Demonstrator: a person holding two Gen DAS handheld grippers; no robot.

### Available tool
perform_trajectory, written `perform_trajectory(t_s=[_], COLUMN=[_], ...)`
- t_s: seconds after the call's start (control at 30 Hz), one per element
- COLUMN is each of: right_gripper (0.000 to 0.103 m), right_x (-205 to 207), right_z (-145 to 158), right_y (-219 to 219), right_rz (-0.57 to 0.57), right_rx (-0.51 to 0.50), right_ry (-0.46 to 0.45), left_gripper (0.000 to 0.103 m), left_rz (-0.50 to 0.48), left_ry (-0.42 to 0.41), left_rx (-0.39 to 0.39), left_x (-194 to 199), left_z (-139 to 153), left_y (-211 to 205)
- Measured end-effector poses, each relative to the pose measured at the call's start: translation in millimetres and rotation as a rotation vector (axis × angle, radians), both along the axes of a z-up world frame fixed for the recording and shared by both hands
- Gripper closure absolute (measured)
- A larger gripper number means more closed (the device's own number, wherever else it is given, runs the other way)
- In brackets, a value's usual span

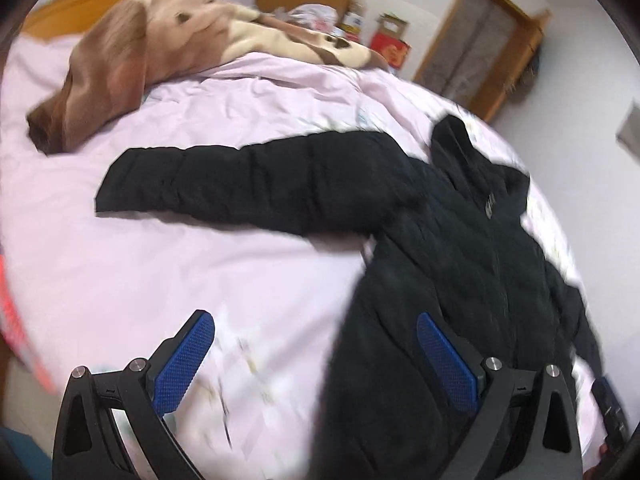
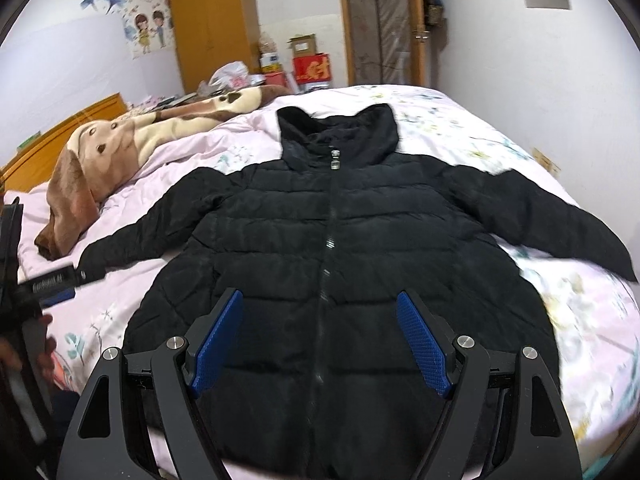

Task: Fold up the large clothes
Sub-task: 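Grasp the black jacket sleeve with the left gripper and lift it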

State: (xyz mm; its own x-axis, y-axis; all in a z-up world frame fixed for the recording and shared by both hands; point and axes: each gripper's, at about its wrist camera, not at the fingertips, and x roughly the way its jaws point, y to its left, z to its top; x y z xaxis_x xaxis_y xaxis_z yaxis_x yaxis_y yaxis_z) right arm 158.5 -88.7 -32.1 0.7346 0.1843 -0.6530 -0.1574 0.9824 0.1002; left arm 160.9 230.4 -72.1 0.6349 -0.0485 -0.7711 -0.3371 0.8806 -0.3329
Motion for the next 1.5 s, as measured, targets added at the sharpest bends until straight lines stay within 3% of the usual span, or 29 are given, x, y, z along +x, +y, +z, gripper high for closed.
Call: perform_trajectory(t_s=[0.07,0.17,0.27,0.37,0.43,0.77,0.8,0.83,0.87,0.93,1.03,1.2,1.5], right_gripper=[0.024,0.024,0.024,0.024,0.024,0.024,0.024,0.024,0.024,0.024,0.024,0.024,0.024], right_x=[16.0,36.3,53.0,65.0,73.4,99.8,100.3,101.8,102.9,104.7,106.8,112.6,114.4], right_z=[-1.6,-3.9,-7.7,-12.4,-17.7,-36.5,-37.1,-37.9,-38.2,-38.5,-38.2,-35.0,-16.5], right_y=[11.5,30.3,48.3,62.1,70.9,90.7,90.9,92.0,92.8,93.6,92.7,85.6,56.1], right_rz=[0.022,0.060,0.097,0.123,0.145,0.175,0.176,0.178,0.180,0.180,0.181,0.161,0.112], right_rx=[-0.004,-0.012,-0.026,-0.034,-0.040,-0.064,-0.063,-0.062,-0.063,-0.066,-0.057,-0.047,-0.014], right_ry=[0.006,-0.001,0.000,0.010,0.023,0.073,0.074,0.073,0.072,0.068,0.069,0.064,0.020], left_gripper=[0.001,0.000,0.001,0.001,0.005,0.005,0.007,0.018,0.025,0.050,0.075,0.084,0.085], left_rz=[0.077,0.165,0.296,0.381,0.417,0.534,0.535,0.522,0.508,0.482,0.462,0.397,0.217], left_ry=[0.005,0.034,0.121,0.152,0.151,0.065,0.059,0.042,0.040,0.049,0.027,-0.051,-0.229], left_rx=[-0.066,-0.084,-0.151,-0.199,-0.239,-0.447,-0.454,-0.453,-0.443,-0.393,-0.314,-0.195,0.088], left_x=[12.4,31.7,47.5,61.8,68.1,101.7,105.4,111.1,115.7,124.0,125.2,125.0,130.1], left_z=[-13.2,-32.3,-58.7,-81.0,-91.0,-120.2,-119.8,-117.1,-114.4,-106.0,-89.5,-47.5,47.6], left_y=[34.3,74.4,112.3,139.1,148.9,175.1,175.8,175.5,174.0,168.7,161.0,139.3,63.7])
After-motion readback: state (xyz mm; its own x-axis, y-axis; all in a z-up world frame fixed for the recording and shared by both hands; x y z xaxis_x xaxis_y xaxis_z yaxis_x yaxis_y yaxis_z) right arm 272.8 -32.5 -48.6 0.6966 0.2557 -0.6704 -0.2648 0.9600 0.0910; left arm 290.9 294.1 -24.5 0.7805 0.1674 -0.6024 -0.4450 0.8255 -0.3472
